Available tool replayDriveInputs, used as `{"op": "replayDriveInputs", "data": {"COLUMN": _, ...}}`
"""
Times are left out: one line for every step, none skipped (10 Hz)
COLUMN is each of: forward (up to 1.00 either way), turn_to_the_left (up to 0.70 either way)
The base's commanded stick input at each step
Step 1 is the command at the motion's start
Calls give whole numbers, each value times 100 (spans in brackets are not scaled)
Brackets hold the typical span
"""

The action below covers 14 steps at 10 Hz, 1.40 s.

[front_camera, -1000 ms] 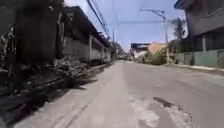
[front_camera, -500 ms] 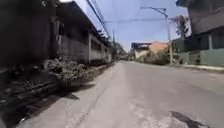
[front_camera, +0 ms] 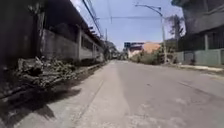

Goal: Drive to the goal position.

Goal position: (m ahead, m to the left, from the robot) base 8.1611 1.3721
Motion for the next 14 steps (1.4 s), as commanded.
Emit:
{"op": "replayDriveInputs", "data": {"forward": 100, "turn_to_the_left": -8}}
{"op": "replayDriveInputs", "data": {"forward": 100, "turn_to_the_left": 0}}
{"op": "replayDriveInputs", "data": {"forward": 100, "turn_to_the_left": 0}}
{"op": "replayDriveInputs", "data": {"forward": 100, "turn_to_the_left": 0}}
{"op": "replayDriveInputs", "data": {"forward": 100, "turn_to_the_left": 0}}
{"op": "replayDriveInputs", "data": {"forward": 100, "turn_to_the_left": 0}}
{"op": "replayDriveInputs", "data": {"forward": 100, "turn_to_the_left": 0}}
{"op": "replayDriveInputs", "data": {"forward": 100, "turn_to_the_left": 0}}
{"op": "replayDriveInputs", "data": {"forward": 100, "turn_to_the_left": 0}}
{"op": "replayDriveInputs", "data": {"forward": 100, "turn_to_the_left": 0}}
{"op": "replayDriveInputs", "data": {"forward": 100, "turn_to_the_left": 0}}
{"op": "replayDriveInputs", "data": {"forward": 100, "turn_to_the_left": 0}}
{"op": "replayDriveInputs", "data": {"forward": 100, "turn_to_the_left": 0}}
{"op": "replayDriveInputs", "data": {"forward": 100, "turn_to_the_left": -18}}
